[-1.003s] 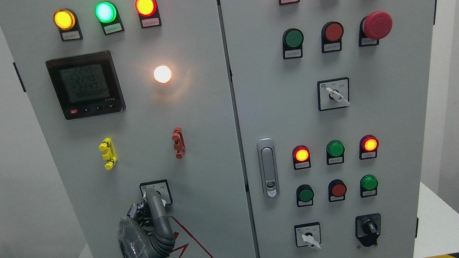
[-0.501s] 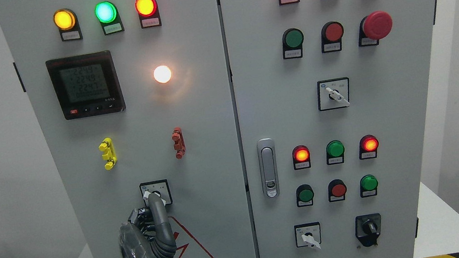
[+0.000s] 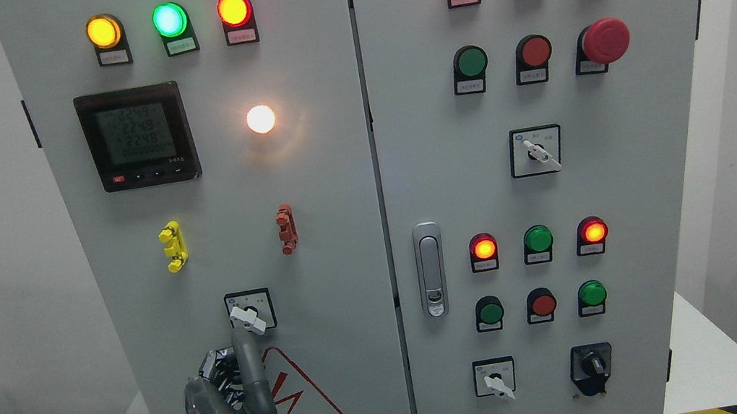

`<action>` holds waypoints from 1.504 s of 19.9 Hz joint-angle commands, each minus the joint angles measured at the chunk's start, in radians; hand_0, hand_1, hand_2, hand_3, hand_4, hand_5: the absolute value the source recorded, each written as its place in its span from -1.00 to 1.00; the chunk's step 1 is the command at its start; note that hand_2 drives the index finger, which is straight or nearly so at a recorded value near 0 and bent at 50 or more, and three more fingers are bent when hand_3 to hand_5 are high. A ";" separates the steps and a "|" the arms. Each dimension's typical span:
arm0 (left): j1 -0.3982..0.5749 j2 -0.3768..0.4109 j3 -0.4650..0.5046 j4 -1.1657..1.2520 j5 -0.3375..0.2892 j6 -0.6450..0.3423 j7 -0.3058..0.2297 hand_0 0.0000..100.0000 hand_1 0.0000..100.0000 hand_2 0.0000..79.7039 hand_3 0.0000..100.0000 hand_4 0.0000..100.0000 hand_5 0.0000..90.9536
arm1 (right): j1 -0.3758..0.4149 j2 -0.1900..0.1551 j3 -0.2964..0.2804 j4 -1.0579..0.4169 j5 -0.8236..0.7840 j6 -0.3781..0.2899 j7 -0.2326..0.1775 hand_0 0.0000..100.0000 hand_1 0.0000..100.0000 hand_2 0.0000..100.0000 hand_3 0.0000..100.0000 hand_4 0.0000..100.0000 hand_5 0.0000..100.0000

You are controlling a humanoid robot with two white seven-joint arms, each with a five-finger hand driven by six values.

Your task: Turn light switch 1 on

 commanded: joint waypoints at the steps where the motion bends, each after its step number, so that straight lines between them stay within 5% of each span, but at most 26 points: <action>1: 0.119 0.013 0.095 -0.019 0.001 -0.140 -0.078 -0.26 -0.59 0.59 0.60 0.68 0.75 | 0.000 0.000 0.000 0.000 -0.017 0.001 -0.001 -0.76 -0.22 -1.00 -1.00 -1.00 -1.00; 5: 0.257 0.029 0.314 0.018 0.004 -0.381 -0.373 -0.27 -0.60 0.56 0.75 0.76 0.69 | 0.000 0.000 0.000 0.000 -0.018 0.001 -0.001 -0.76 -0.22 -1.00 -1.00 -1.00 -1.00; 8: 0.310 0.034 0.495 0.103 0.005 -0.514 -0.504 -0.32 -0.66 0.44 0.74 0.68 0.48 | 0.000 0.000 0.000 0.000 -0.017 0.001 -0.001 -0.76 -0.22 -1.00 -1.00 -1.00 -1.00; 13: 0.454 0.062 0.667 0.255 0.088 -0.606 -0.545 -0.35 -0.70 0.20 0.56 0.57 0.06 | 0.000 0.000 0.000 0.000 -0.017 0.001 -0.001 -0.76 -0.22 -1.00 -1.00 -1.00 -1.00; 18: 0.508 0.075 0.856 0.523 0.105 -0.767 -0.617 -0.35 -0.77 -0.09 0.17 0.11 -0.65 | 0.000 0.000 0.000 0.000 -0.018 0.001 -0.001 -0.76 -0.22 -1.00 -1.00 -1.00 -1.00; 22: 0.511 0.077 1.011 0.717 0.107 -0.890 -0.700 -0.37 -0.80 -0.22 -0.02 -0.05 -0.78 | 0.000 0.000 0.000 0.000 -0.017 0.001 -0.001 -0.76 -0.22 -1.00 -1.00 -1.00 -1.00; 30: 0.584 0.111 1.043 1.186 0.102 -0.898 -0.696 -0.37 -0.91 -0.68 -0.51 -0.45 -1.00 | 0.000 0.000 0.000 0.000 -0.018 0.001 -0.001 -0.76 -0.22 -1.00 -1.00 -1.00 -1.00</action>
